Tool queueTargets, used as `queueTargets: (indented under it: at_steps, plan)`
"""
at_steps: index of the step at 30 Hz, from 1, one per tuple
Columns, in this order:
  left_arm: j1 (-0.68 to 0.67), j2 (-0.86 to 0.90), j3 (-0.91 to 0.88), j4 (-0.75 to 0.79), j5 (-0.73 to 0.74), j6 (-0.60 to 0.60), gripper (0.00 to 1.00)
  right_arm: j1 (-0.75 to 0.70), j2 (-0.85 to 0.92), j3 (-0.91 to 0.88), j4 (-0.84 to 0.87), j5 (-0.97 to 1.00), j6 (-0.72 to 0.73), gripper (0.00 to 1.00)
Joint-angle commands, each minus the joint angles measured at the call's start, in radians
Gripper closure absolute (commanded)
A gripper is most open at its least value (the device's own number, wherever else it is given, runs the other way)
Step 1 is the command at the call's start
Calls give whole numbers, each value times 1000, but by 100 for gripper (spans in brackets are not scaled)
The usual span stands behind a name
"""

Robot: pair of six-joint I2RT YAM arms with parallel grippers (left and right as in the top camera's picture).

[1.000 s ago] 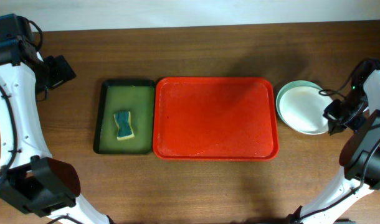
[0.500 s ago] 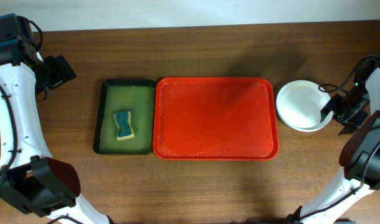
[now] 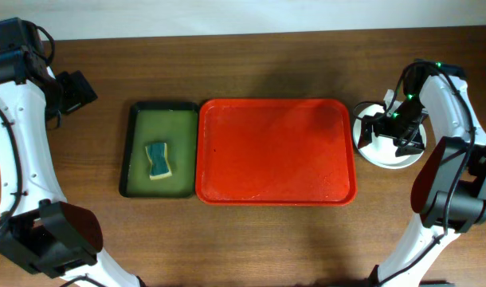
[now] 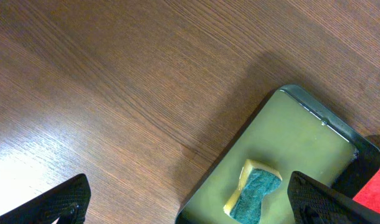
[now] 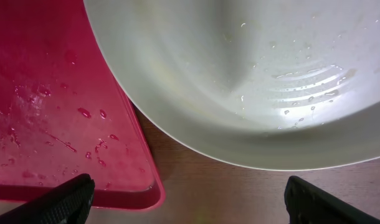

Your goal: Clean dirty plates on tray and stack at the side

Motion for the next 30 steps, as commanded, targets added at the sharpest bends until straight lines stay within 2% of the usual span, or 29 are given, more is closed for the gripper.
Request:
queueTargets:
  at_steps: [1, 8, 11, 13, 18, 23, 26, 28, 30]
  plan:
    - [1, -6, -2, 2, -5, -9, 1, 4, -19, 11, 0, 12, -10, 1]
    - [1, -6, -2, 2, -5, -9, 1, 2, -13, 11, 0, 12, -10, 1]
    - [1, -6, -2, 2, -5, -9, 0, 2, -66, 11, 0, 12, -10, 1]
    - [1, -6, -2, 2, -5, -9, 1, 2, -187, 11, 0, 12, -10, 1]
    - [1, -6, -2, 2, -5, -9, 1, 5, -668, 11, 13, 79, -36, 1]
    - [1, -6, -2, 2, -5, -9, 1, 5, -1026, 11, 22, -127, -32, 1]
    - [1, -6, -2, 2, -5, -9, 1, 13, -1197, 11, 23, -134, -33, 1]
    - [1, -6, -2, 2, -5, -9, 1, 105, -1304, -26, 71, -134, -61, 1]
    - [1, -6, -2, 2, -5, -9, 1, 203, -1411, -163, 178, -134, -139, 1]
